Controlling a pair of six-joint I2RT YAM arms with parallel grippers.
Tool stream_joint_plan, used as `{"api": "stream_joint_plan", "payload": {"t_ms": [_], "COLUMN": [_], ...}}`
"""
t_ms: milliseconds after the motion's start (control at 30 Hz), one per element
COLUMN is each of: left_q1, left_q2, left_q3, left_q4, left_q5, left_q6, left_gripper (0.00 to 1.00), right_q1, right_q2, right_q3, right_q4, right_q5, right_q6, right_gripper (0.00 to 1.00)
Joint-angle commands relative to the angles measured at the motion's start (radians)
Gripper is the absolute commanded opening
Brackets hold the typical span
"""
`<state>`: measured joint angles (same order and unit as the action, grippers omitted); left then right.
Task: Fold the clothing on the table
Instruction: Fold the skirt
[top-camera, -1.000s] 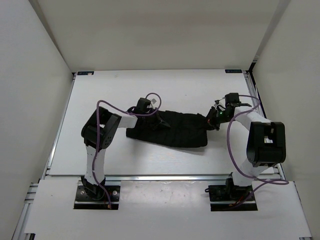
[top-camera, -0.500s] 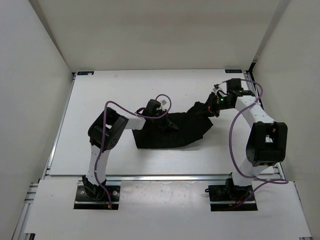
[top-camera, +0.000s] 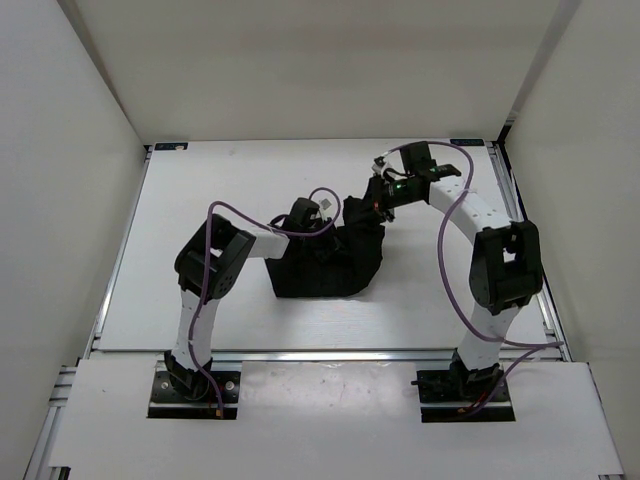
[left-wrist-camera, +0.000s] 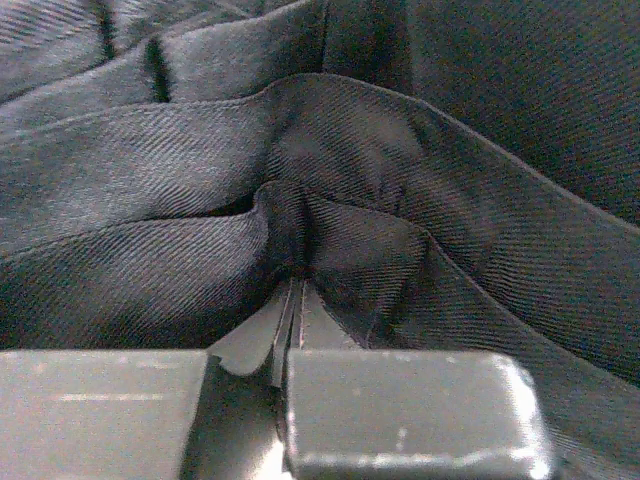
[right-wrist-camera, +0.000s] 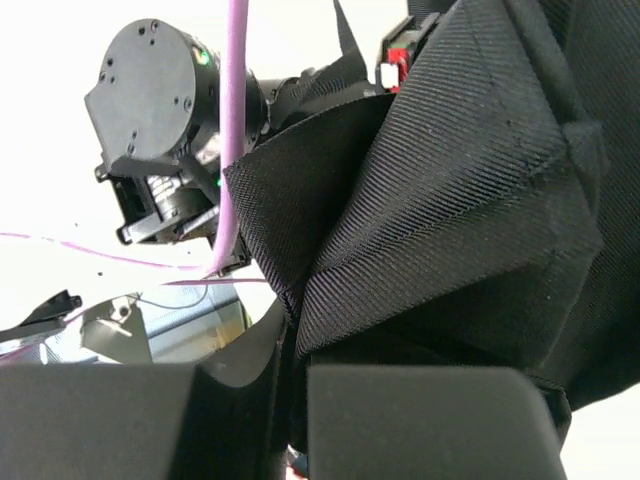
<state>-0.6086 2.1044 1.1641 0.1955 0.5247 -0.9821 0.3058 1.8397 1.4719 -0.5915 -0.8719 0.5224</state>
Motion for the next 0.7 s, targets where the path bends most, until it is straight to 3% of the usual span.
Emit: {"api": "stream_joint_plan", "payload": {"t_ms": [0, 200, 333, 500, 567, 667], "left_q1": [0.041, 0.173, 0.265, 0.395, 0.414, 0.406], "left_q2": [-0.036, -0.171, -0.318, -0.481, -0.523, -0.581], "left_q3": [-0.029, -0.047, -0.128, -0.204, -0.225, -0.302], "left_q4": [-0.03, -0.044, -0.132, -0.385, -0.491, -0.548], "left_q5": [-0.009, 0.044, -0.003, -0.182, -0.288, -0.399], "left_q6": [0.005, 0.017, 0.092, 0.247, 0.351, 0.388], "left_gripper": [0.08, 0.14, 0.14, 0.13, 0.13, 0.13], "right_q1": [-0.03, -0.12, -0.155, -0.181, -0.18, -0.182], "right_q2": [-0.042, -0.115, -0.129, -0.148, -0.146, -0.145], "right_q3": [0.021, -0.068, -0.1, -0.11, -0.113, -0.104], "right_q4": [0.03, 0.03, 0.012, 0.01, 0.009, -0.005], "right_q5": [-0.075, -0.055, -0.035, -0.024, -0.016, -0.013], "right_q6": [0.024, 0.005, -0.012, -0.004, -0.004, -0.016], "right_gripper": [0.0, 0.0, 0.0, 0.0, 0.0, 0.0]}}
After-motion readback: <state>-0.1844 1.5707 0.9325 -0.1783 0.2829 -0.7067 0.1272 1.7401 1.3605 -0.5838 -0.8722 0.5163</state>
